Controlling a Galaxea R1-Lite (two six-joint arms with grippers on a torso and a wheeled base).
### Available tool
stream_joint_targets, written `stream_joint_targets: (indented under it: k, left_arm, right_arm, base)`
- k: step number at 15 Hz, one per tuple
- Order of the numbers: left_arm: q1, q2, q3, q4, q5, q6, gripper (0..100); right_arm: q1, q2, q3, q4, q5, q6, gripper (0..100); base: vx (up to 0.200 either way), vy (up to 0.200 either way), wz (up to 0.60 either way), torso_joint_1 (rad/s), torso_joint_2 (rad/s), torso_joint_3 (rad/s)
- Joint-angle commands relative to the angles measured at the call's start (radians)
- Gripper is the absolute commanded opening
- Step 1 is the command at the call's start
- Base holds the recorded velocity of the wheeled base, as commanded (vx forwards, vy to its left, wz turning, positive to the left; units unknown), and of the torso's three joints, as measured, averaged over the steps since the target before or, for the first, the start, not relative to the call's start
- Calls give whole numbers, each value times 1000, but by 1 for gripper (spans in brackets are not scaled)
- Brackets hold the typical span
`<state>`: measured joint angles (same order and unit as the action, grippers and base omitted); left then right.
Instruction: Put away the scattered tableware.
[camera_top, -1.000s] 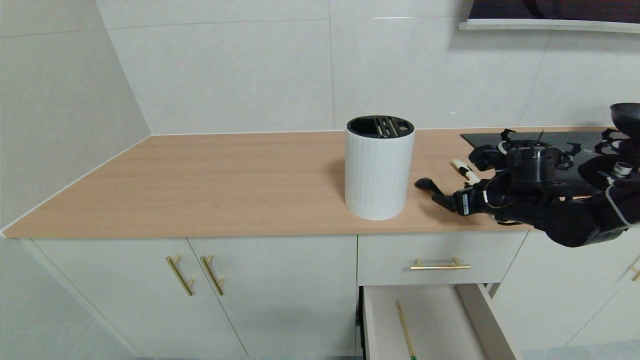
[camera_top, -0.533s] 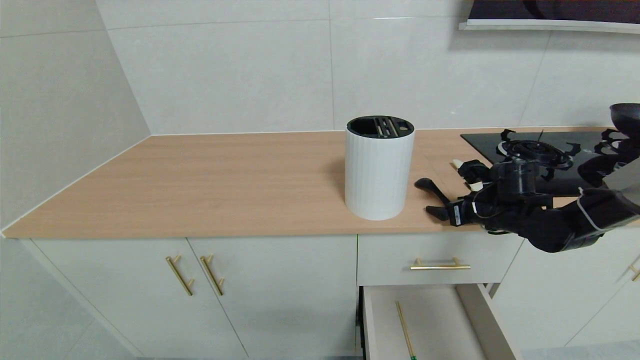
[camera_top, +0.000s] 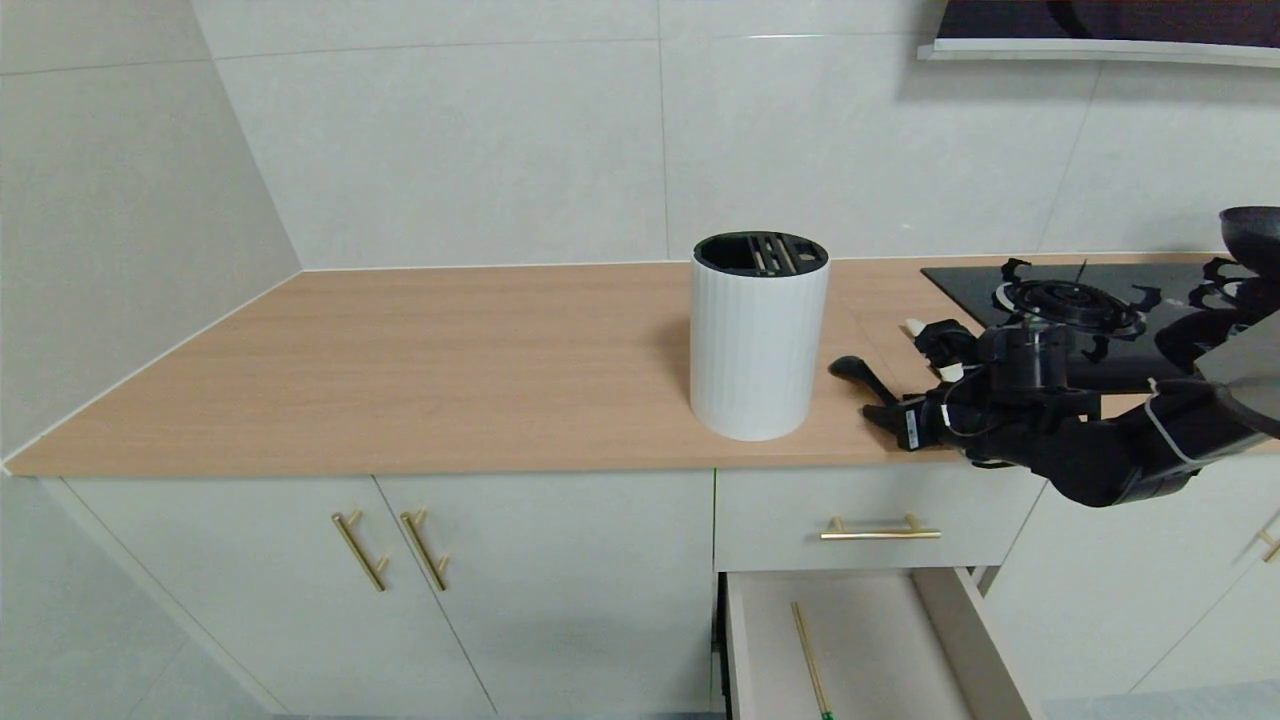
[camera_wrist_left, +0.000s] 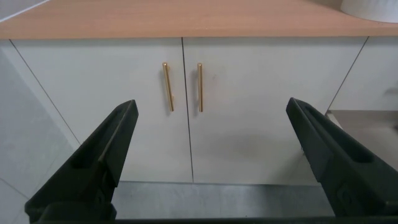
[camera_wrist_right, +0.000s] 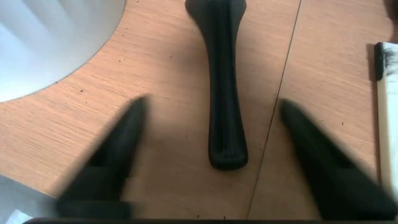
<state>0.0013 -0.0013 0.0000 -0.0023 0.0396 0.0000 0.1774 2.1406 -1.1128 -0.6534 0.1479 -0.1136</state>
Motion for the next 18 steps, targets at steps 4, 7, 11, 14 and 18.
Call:
stream_joint_targets:
  k: [4,7,11,14,18]
  left_arm:
    - [0,1,0,-1,0,0,100]
    - [0,1,0,-1,0,0,100]
    - [0,1,0,-1,0,0,100]
    - [0,1,0,-1,0,0,100]
    - [0,1,0,-1,0,0,100]
  right_arm:
    - [0,5,1,3,-1,0,0]
    - [0,-13,-1,14,-2,2,0]
    - [11,-97,-1,149,-28,5,0]
    - [50,-246,-15,388,-65,54,0]
    - [97,-496,-10,695,-60,161,0]
  base:
    - [0,0,0,0,0,0]
    - [0,0,0,0,0,0]
    - [0,0,0,0,0,0]
    - [0,0,0,0,0,0]
    - [0,0,0,0,0,0]
